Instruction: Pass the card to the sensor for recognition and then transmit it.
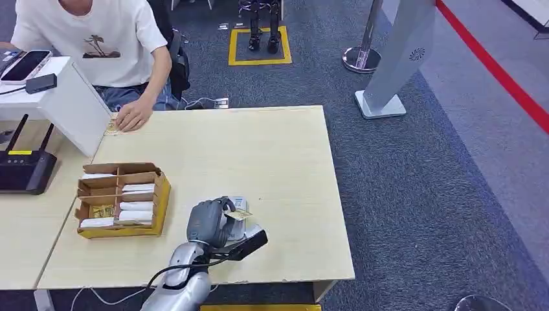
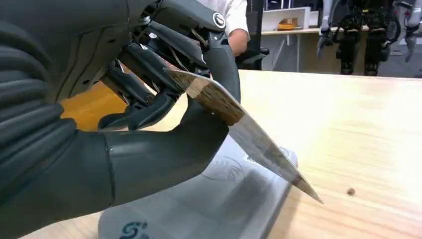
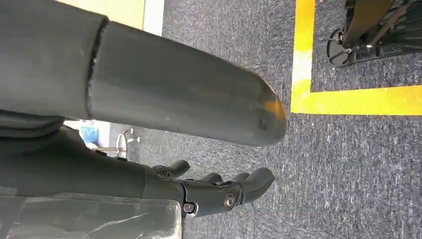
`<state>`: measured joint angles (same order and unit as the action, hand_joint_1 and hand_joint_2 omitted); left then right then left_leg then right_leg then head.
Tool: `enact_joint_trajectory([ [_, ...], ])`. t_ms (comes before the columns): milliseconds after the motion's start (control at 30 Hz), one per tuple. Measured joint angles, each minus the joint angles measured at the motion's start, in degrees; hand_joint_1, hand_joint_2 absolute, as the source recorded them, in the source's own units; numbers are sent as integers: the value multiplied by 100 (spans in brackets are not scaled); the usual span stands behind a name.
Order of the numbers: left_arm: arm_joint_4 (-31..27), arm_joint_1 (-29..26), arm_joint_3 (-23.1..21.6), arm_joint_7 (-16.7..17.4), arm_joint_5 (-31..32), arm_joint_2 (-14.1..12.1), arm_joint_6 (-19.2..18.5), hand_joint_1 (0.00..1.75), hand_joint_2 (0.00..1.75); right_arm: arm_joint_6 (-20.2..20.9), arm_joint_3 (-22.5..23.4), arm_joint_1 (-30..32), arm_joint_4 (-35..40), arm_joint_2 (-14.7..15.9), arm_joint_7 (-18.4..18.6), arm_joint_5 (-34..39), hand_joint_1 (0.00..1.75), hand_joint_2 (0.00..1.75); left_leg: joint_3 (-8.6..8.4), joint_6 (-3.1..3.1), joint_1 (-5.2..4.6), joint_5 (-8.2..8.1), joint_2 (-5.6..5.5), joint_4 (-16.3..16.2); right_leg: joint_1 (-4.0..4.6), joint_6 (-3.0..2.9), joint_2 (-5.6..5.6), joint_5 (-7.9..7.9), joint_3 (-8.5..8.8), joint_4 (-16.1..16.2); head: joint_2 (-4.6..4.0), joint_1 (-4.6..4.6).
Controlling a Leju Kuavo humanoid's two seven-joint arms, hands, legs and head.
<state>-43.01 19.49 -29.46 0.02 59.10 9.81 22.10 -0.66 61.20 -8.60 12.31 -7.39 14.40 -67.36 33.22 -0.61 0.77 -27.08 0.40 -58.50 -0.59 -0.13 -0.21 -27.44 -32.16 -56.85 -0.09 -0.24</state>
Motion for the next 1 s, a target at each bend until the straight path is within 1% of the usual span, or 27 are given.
enact_joint_trajectory([
  [300,24,-6,-96,61,-190,-20,-66,175,175,-4,-33,3,0,0,13,20,0,0,0,0,0,0,0,0,0,0,0,0,0,0,2,0],
  [467,24,-6,-98,155,-240,-50,-133,175,175,-20,-35,5,0,0,15,74,0,0,0,0,0,0,0,0,0,0,0,0,1,0,0,0],
  [500,24,-6,-98,182,-240,-57,-166,175,175,-20,-37,4,0,0,15,87,0,0,0,0,0,0,-1,0,0,0,-1,0,1,-1,2,0],
  [600,15,-12,-124,360,-227,-81,-437,175,175,-22,-37,9,0,0,13,138,0,0,0,0,0,0,-1,0,0,0,-1,0,1,0,2,0],
  [800,-70,-66,-192,553,-229,-179,-856,175,175,-33,-35,46,0,0,11,223,0,0,-1,0,0,0,-1,0,0,0,-1,0,2,-1,2,0],
  [1000,-225,-105,-273,610,-234,-310,-975,175,175,-55,-35,96,0,0,7,232,0,0,-3,0,1,1,0,0,0,0,-1,0,3,-1,2,0],
])
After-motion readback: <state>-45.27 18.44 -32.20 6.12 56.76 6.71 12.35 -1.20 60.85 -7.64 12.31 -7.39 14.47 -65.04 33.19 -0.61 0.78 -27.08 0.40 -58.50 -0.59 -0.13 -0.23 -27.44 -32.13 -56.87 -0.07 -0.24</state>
